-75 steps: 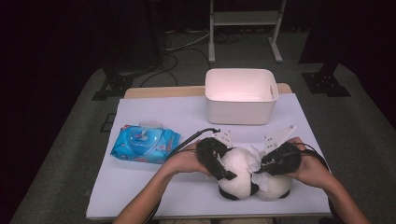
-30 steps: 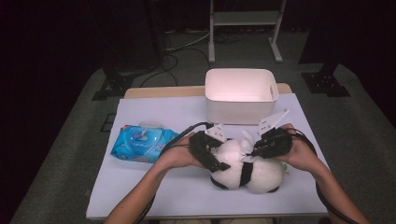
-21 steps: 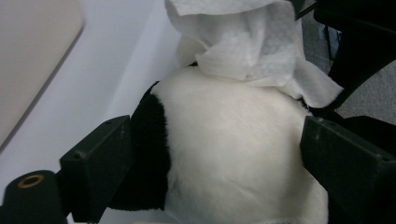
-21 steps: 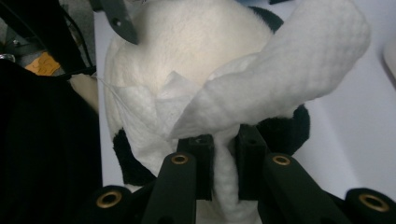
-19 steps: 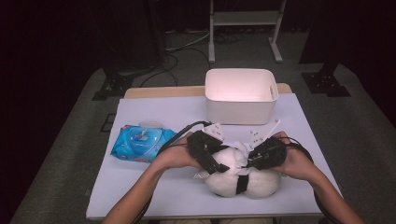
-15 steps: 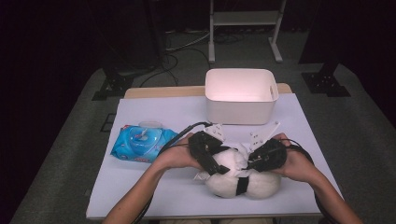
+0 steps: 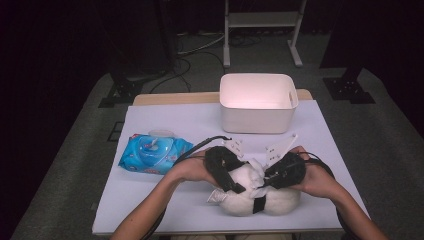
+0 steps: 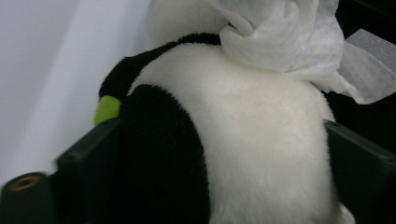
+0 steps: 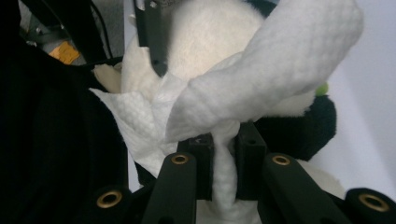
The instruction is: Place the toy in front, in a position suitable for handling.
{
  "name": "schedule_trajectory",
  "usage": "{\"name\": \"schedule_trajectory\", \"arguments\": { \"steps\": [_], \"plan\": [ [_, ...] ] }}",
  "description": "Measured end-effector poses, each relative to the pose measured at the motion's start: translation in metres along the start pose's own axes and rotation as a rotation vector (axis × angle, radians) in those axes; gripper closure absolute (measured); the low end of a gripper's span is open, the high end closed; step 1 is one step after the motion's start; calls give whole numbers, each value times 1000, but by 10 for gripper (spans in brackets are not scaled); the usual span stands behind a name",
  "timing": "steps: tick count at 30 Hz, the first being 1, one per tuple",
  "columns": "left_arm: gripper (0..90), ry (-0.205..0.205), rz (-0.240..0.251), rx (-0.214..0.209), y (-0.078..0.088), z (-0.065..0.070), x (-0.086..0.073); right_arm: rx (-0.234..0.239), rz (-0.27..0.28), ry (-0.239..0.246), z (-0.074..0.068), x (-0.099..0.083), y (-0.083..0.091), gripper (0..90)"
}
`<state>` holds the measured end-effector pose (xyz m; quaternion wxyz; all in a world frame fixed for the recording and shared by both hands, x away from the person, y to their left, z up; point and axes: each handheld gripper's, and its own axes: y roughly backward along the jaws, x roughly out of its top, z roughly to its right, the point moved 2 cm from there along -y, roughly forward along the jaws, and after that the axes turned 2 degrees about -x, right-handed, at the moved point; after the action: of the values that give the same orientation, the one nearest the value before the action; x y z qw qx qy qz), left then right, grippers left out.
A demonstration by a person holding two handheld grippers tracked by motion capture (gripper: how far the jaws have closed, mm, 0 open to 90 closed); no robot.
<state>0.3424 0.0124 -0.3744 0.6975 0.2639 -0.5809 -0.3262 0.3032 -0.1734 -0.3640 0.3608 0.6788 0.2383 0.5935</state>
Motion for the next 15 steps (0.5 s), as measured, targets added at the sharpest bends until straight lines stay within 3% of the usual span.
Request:
{"name": "schedule_trajectory", "arguments": {
  "steps": [4, 10, 15],
  "plan": [
    [196, -23, 18, 12, 8, -5, 12, -30, 50, -23, 6, -5, 12, 793],
    [220, -103, -44, 64, 15, -9, 35, -75, 96, -45, 14, -10, 28, 785],
    [221, -137, -76, 112, 23, -14, 42, -100, 106, -52, 22, -6, 32, 779]
  ]
}}
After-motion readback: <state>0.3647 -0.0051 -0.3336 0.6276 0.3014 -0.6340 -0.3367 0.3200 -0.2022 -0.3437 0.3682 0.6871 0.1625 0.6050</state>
